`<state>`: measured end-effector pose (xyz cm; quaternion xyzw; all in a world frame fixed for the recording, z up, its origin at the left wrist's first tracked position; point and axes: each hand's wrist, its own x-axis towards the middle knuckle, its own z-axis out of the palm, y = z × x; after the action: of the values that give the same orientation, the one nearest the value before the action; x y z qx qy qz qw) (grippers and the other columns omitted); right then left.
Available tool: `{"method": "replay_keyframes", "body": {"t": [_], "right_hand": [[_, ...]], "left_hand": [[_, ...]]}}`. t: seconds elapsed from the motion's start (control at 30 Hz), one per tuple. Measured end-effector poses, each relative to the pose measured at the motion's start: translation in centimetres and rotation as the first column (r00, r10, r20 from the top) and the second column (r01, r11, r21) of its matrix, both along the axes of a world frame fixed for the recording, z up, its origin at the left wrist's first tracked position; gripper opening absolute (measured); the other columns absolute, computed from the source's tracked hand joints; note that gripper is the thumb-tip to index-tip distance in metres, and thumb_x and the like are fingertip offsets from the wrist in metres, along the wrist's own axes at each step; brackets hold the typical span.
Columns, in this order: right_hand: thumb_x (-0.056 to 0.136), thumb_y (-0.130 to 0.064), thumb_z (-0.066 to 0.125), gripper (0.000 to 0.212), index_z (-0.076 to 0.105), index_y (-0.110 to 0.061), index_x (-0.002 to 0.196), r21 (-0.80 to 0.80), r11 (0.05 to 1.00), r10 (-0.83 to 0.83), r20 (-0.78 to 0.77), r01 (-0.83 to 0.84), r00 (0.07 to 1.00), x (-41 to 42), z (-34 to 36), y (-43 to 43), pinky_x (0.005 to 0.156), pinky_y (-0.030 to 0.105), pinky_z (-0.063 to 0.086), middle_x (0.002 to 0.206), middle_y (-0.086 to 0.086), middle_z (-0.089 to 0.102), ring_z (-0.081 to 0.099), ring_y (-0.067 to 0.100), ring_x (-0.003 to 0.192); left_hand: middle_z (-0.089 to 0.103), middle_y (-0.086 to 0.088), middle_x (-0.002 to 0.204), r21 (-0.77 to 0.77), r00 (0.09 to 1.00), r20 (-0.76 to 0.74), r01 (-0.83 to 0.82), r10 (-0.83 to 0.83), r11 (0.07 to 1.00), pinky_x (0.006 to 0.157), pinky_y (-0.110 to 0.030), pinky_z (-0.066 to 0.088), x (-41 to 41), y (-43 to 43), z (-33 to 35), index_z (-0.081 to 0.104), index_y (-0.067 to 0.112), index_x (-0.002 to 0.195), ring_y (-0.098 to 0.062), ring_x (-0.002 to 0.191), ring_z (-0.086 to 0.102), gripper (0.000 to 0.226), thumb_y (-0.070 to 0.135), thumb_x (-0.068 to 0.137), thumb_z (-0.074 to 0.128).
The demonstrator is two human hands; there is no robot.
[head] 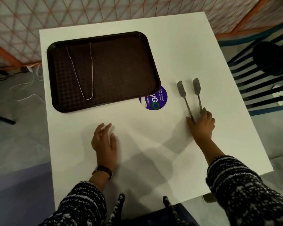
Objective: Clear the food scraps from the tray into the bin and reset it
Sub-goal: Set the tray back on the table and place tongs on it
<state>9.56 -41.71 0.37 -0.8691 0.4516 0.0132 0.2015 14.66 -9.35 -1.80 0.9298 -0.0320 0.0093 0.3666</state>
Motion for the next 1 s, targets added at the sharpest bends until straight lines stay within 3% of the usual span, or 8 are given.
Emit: {"method": "replay_keyframes", "body": {"t": [0.17,0.33,0.43,0.5,0.63,0.8,1.0], "right_hand": [[0.083,-0.033,0.06,0.058,0.042,-0.006,0.132,0.072,0.995,-0.073,0.094,0.066,0.993,1.6,0.0,0.7,0.096,0.049,0.038,0.125,0.02,0.048,0.042,0.04,0.113],[0.083,-0.034,0.063,0.061,0.041,-0.006,0.133,0.067,0.996,-0.074,0.258,0.059,0.963,5.3,1.0,4.1,0.098,0.045,0.037,0.127,0.018,0.047,0.042,0.035,0.116],[0.082,-0.033,0.066,0.063,0.041,-0.006,0.134,0.092,0.996,-0.026,0.309,-0.002,0.951,9.4,1.9,7.4,0.098,0.042,0.038,0.128,0.017,0.049,0.044,0.032,0.117],[0.082,-0.032,0.065,0.063,0.041,-0.006,0.134,0.087,0.995,0.025,0.297,-0.054,0.955,12.5,2.3,9.8,0.098,0.043,0.039,0.128,0.017,0.049,0.044,0.033,0.117],[0.084,-0.033,0.061,0.066,0.034,-0.005,0.138,0.078,0.989,0.11,0.207,-0.128,0.972,18.1,2.0,14.2,0.103,0.046,0.033,0.134,0.02,0.043,0.039,0.038,0.122],[0.085,-0.033,0.06,0.068,0.03,-0.006,0.14,0.044,0.989,0.138,0.112,-0.144,0.984,23.4,0.6,17.3,0.1,0.045,0.034,0.136,0.019,0.04,0.038,0.037,0.122],[0.087,-0.033,0.059,0.071,0.025,-0.005,0.142,0.004,0.989,0.15,0.057,-0.151,0.987,26.1,-0.9,18.5,0.099,0.045,0.034,0.138,0.02,0.036,0.037,0.037,0.122]], "left_hand": [[0.047,-0.01,0.13,-0.079,0.992,-0.039,0.114,-0.118,0.99,0.107,-0.04,0.035,-0.5,-0.2,0.8,0.058,0.015,0.12,-0.023,0.122,0.046,0.031,0.018,0.093,0.043],[0.047,-0.001,0.124,-0.156,1.0,-0.019,0.021,-0.024,0.987,0.104,-0.023,0.034,1.8,1.4,1.0,0.054,0.018,0.122,-0.003,0.116,0.042,0.032,0.022,0.095,0.039],[0.045,0.007,0.118,-0.175,0.999,-0.009,-0.039,0.038,0.984,0.101,-0.021,0.036,2.9,2.6,1.1,0.054,0.02,0.122,-0.001,0.111,0.043,0.032,0.023,0.095,0.038],[0.046,0.007,0.118,-0.188,0.997,-0.013,-0.075,0.074,0.979,0.101,-0.019,0.036,3.5,3.4,1.2,0.054,0.018,0.121,-0.002,0.11,0.044,0.032,0.022,0.095,0.038],[0.044,0.012,0.117,-0.198,0.989,-0.039,-0.149,0.144,0.969,0.097,-0.002,0.027,4.5,4.9,1.7,0.054,0.02,0.122,0.006,0.109,0.041,0.032,0.021,0.095,0.036],[0.045,0.008,0.117,-0.2,0.976,-0.045,-0.216,0.211,0.956,0.099,-0.017,0.034,5.5,6.7,1.8,0.055,0.015,0.121,-0.003,0.109,0.045,0.033,0.021,0.095,0.036],[0.045,0.006,0.117,-0.223,0.974,-0.064,-0.225,0.216,0.949,0.099,-0.007,0.031,5.9,7.5,1.5,0.055,0.016,0.12,-0.001,0.107,0.046,0.033,0.02,0.095,0.034]]}}
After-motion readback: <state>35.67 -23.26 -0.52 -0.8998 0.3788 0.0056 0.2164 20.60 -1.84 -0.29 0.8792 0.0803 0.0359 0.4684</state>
